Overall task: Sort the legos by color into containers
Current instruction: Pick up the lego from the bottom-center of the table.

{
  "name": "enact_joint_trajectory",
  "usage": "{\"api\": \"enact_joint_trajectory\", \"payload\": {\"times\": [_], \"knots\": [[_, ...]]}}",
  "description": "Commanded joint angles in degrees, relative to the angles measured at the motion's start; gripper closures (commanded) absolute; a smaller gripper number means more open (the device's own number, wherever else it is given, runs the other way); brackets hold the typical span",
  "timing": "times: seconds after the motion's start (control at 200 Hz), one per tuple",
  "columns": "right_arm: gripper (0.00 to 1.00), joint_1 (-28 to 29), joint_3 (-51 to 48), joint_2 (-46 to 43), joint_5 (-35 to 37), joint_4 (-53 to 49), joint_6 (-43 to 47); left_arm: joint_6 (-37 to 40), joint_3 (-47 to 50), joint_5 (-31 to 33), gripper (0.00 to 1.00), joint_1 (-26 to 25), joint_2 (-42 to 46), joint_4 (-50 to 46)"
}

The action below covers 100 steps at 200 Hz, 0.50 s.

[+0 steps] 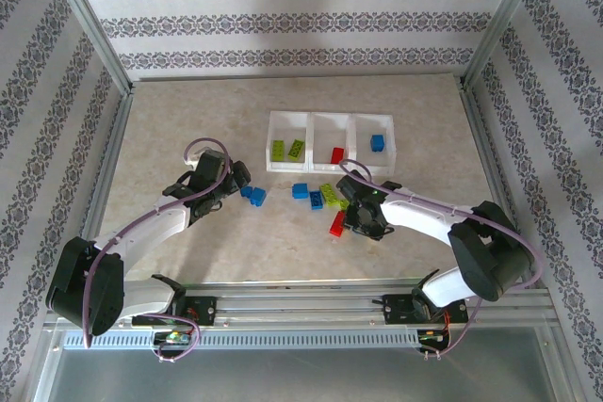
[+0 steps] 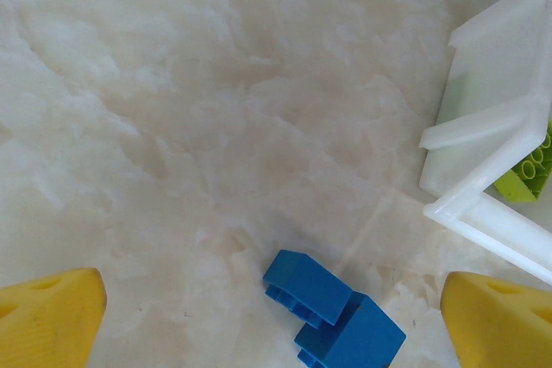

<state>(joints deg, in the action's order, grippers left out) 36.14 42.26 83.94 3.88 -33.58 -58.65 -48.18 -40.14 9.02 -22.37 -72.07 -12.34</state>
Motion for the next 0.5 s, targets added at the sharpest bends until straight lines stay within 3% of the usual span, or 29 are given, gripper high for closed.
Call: {"api": "enact_joint_trajectory", "payload": {"times": [0.0, 0.265, 0.495], "knots": [[0.48, 0.1, 0.6, 0.6, 0.3, -0.7, 0.9, 1.2, -1.2, 0.5, 0.0, 0.9, 0.5, 0.9], [0.64, 0.2, 1.1, -3.2, 2.1, -3.6, 1.7, 1.3, -1.3, 1.4, 0.0, 0.9, 1.5, 0.5], [0.69, 0.2, 2.7, -8.6, 4.5, -6.7, 3.6, 1.7, -1.3, 2.1, 0.0, 0.9, 2.1, -0.1]]}}
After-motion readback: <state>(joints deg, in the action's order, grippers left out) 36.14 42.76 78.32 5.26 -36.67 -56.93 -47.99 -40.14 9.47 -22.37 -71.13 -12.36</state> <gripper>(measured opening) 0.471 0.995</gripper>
